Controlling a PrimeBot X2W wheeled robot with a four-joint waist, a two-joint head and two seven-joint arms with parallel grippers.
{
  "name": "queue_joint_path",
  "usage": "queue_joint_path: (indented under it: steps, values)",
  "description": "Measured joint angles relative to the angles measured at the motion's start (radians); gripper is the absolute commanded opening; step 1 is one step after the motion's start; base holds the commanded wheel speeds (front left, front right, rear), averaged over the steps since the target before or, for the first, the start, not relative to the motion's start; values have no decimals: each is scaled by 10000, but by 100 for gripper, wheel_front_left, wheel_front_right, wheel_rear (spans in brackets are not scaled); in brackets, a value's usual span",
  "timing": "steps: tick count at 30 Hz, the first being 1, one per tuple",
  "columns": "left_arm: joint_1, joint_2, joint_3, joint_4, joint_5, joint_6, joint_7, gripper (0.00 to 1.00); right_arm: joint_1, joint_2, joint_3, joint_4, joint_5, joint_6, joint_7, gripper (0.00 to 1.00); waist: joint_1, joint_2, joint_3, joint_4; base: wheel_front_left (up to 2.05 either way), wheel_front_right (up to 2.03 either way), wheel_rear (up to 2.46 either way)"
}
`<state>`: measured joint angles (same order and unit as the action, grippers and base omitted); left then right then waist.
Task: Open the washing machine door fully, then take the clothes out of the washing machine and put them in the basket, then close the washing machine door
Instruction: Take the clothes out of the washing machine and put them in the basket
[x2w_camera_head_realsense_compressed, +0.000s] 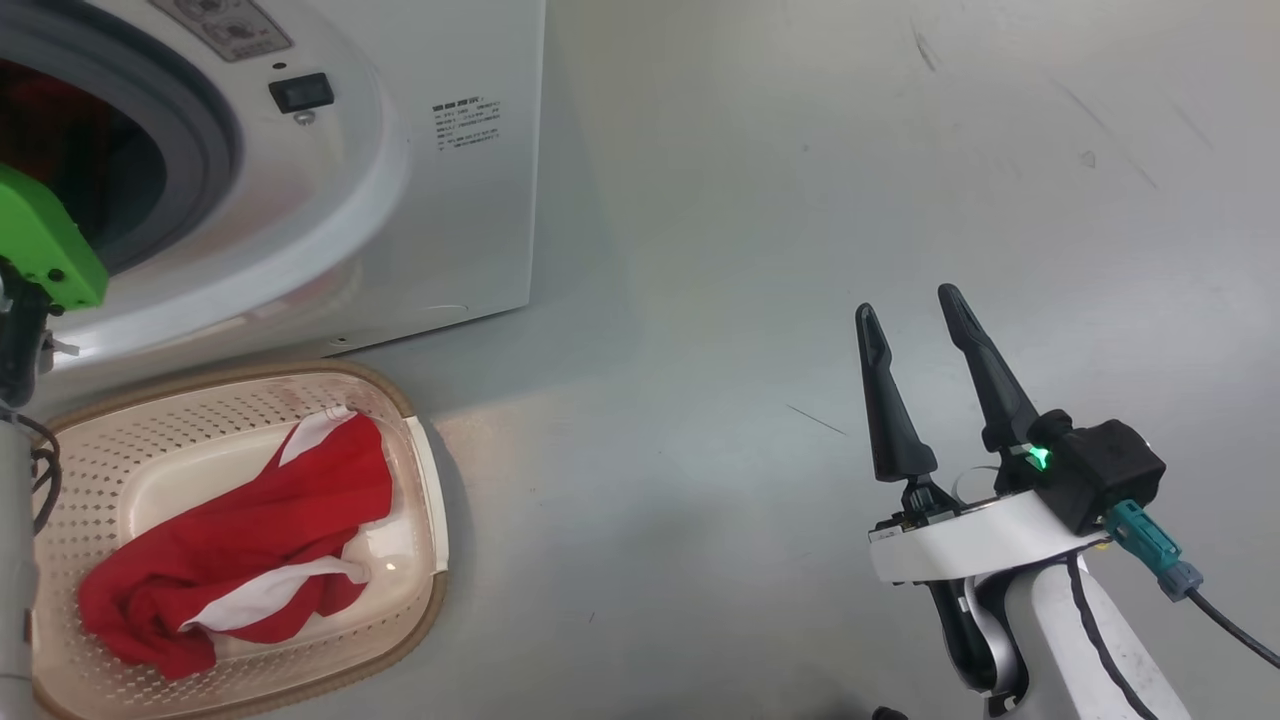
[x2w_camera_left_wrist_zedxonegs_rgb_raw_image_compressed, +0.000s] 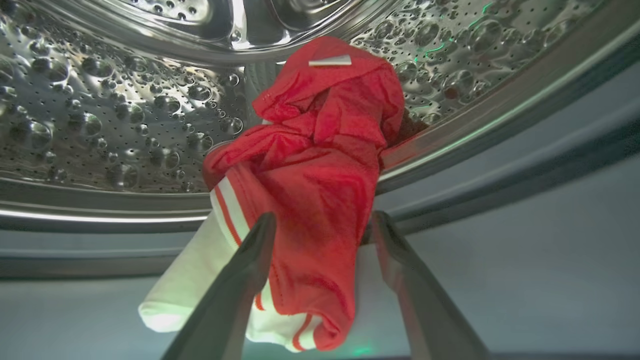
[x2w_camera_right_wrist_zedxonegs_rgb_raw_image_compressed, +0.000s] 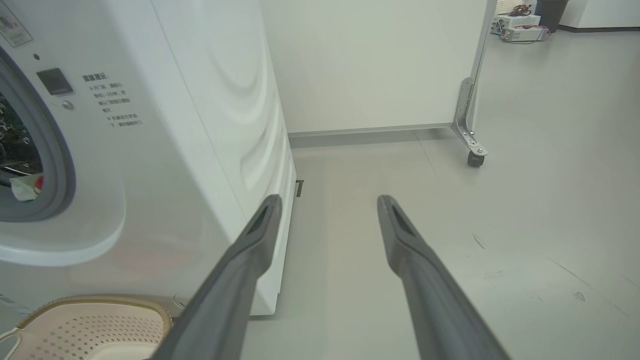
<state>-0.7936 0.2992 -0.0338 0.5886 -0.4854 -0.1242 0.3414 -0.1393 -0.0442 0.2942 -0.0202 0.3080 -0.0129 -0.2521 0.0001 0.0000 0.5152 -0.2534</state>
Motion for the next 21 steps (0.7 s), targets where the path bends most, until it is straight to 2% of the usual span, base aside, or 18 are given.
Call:
queue_joint_path:
  steps: [12,21]
  values:
    - [-576,134,36,972,-226,4,462,100,-174,0,205,-2,105,-157,0,100,0,0,222,-370,0,0,0]
    - [-888,487,-29,1519,165,142,548,100,-212,0,251,-12,171,-253,0,100,-1,0,317,-544,0,0,0]
